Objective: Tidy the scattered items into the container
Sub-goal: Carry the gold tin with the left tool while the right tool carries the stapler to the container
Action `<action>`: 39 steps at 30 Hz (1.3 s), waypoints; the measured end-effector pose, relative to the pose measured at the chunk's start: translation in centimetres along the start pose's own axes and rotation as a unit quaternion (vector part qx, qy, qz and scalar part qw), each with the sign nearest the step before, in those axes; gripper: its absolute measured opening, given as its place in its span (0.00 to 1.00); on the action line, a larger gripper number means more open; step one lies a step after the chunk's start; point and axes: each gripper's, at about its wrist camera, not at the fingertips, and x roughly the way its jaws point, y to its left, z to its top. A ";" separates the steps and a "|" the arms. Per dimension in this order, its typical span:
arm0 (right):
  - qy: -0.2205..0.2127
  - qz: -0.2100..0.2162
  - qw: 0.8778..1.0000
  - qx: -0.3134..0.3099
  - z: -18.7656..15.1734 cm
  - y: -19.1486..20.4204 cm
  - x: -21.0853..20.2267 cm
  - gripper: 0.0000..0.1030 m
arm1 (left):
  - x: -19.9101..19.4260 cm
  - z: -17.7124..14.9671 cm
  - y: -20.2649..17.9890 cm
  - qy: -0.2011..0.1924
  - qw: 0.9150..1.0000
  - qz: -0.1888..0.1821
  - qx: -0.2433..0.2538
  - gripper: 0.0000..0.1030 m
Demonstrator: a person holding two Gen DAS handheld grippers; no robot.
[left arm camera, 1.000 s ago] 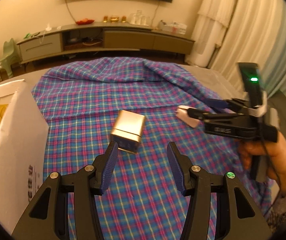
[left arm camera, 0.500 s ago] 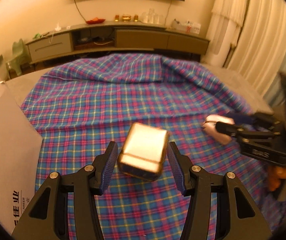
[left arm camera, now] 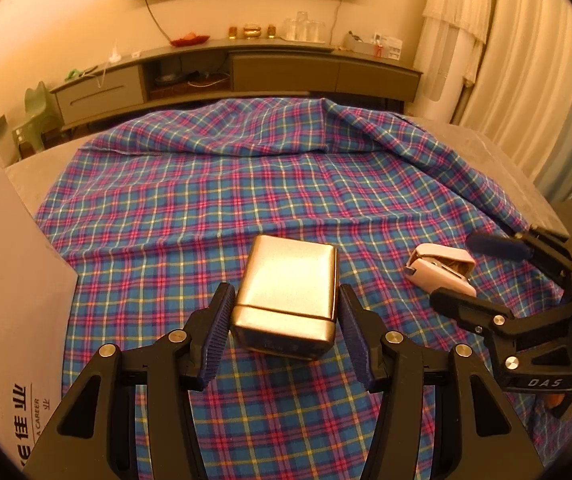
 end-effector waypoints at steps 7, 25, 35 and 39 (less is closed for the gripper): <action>0.019 0.009 0.999 0.027 0.4 0.2 0.8 0.50 | 0.8 -0.2 0.1 0.018 1.000 -0.003 -0.004 0.50; -0.039 -0.111 0.956 -0.270 -4.4 12.0 -2.7 0.74 | -1.4 -2.2 2.2 0.041 0.999 0.006 0.005 0.50; 0.013 0.058 0.997 -0.055 -1.3 6.1 -1.3 0.49 | -2.3 -3.0 2.7 0.046 0.999 -0.005 0.009 0.50; 0.039 0.054 0.996 -0.062 -1.9 6.4 -0.1 0.29 | -2.6 -3.0 3.2 0.050 0.999 -0.019 -0.006 0.49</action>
